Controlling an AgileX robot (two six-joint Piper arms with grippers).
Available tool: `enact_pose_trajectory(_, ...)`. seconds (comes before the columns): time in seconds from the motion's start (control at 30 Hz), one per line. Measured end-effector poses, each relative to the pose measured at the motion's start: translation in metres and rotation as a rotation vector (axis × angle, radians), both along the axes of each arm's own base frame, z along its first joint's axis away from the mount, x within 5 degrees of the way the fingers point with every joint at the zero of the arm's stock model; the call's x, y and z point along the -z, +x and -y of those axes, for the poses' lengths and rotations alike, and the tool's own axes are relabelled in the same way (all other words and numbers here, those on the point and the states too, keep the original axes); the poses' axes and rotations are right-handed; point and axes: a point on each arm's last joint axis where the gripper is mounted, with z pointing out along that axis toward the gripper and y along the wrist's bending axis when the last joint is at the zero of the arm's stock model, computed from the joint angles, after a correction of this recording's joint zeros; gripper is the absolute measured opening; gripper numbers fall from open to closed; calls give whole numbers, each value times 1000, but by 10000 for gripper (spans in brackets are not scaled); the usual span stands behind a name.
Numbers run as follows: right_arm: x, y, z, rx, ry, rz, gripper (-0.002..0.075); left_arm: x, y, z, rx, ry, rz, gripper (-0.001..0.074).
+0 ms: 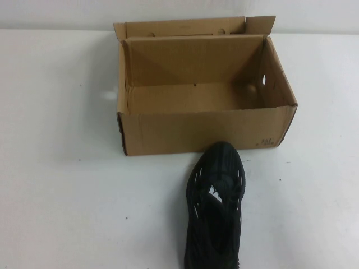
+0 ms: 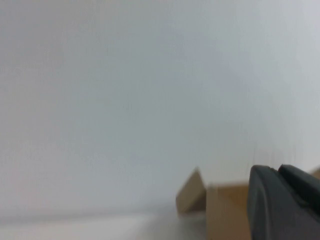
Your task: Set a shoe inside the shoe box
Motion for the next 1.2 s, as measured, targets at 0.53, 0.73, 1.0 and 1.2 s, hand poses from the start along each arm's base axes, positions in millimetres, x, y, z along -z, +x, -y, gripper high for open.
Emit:
enact_pose_trajectory(0.53, -47, -22, 1, -6, 45, 576, -16, -40, -25, 1, 99, -142, 501, -2)
enact_pose_trajectory(0.73, -65, -41, 4, -7, 91, 836, -16, -60, -39, -1, 143, -200, 652, -2)
enact_pose_trajectory(1.0, -140, -69, 7, -83, 214, 865, -16, -136, -66, -8, 113, -209, 692, -2)
enact_pose_trajectory(1.2, -186, -81, 7, -80, 217, 623, -16, -177, -45, -8, 84, -213, 461, -2)
